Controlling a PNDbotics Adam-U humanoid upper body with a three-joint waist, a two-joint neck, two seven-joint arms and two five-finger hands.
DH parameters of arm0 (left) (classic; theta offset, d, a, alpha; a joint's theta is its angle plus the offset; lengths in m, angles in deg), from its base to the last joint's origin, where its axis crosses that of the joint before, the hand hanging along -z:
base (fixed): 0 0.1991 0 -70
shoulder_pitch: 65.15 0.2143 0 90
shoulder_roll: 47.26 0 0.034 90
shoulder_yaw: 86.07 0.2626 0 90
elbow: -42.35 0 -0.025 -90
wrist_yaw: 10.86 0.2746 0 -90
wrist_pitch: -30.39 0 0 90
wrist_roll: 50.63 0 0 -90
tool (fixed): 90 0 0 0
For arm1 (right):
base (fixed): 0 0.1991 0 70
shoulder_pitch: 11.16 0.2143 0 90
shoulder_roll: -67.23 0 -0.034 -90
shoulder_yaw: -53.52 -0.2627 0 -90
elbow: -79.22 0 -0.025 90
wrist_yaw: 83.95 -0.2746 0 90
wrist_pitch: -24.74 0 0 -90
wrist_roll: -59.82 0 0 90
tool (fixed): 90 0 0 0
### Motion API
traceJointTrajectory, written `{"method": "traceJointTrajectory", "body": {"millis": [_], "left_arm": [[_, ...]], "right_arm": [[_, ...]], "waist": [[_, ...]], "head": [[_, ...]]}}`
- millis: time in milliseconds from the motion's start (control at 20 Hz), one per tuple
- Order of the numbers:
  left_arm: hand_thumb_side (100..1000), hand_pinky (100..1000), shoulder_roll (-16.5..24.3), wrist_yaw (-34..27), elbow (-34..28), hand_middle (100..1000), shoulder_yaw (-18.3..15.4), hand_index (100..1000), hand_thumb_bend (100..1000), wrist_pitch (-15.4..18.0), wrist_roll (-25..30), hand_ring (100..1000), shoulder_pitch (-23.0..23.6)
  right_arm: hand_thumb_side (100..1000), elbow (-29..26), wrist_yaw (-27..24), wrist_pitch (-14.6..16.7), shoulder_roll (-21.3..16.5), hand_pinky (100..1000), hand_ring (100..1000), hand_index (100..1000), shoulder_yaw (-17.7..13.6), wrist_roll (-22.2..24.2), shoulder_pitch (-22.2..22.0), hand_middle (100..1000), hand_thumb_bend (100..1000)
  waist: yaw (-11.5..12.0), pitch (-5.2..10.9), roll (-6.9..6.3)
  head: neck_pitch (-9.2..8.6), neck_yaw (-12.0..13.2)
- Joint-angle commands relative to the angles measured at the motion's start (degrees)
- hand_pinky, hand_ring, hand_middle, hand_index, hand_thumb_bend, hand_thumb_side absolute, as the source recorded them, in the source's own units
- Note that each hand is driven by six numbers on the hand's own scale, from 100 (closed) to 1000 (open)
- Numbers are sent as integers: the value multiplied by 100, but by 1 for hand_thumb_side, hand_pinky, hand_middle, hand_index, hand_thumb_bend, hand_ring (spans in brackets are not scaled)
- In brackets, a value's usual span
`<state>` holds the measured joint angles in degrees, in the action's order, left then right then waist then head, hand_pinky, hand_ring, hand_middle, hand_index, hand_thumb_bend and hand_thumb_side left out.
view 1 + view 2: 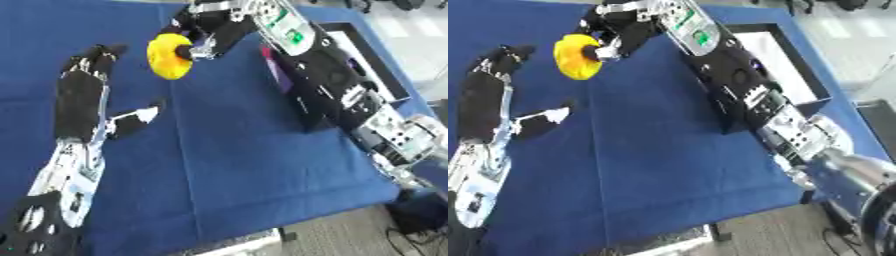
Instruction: Pick up the objects with one hand, pass them to the other hand, and then place them into the box on the other side of the table.
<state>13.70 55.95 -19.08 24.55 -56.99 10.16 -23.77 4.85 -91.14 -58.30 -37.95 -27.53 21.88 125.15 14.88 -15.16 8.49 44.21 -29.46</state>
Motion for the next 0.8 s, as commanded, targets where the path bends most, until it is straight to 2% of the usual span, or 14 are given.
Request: {"method": "traceJointTrajectory", "body": {"millis": [50,350,800], "left_arm": [[253,726,46,-25,-49,603,-30,797,769,-5,-41,589,-34],[262,725,109,-92,-46,603,-36,794,763,-62,-54,588,24],[262,724,242,-155,-57,603,-62,789,754,-167,-60,588,115]], "right_arm": [[212,-8,-133,-31,-323,670,1000,701,-198,-10,43,478,100],[210,164,-238,-48,-574,670,1000,701,-504,-86,-88,482,100],[204,477,-378,-17,-1037,670,1000,699,-991,-884,-514,487,100]], "waist": [[-48,228,-123],[-162,355,-209],[-314,532,-286]], "head": [[-10,34],[-10,8],[-10,95]]}}
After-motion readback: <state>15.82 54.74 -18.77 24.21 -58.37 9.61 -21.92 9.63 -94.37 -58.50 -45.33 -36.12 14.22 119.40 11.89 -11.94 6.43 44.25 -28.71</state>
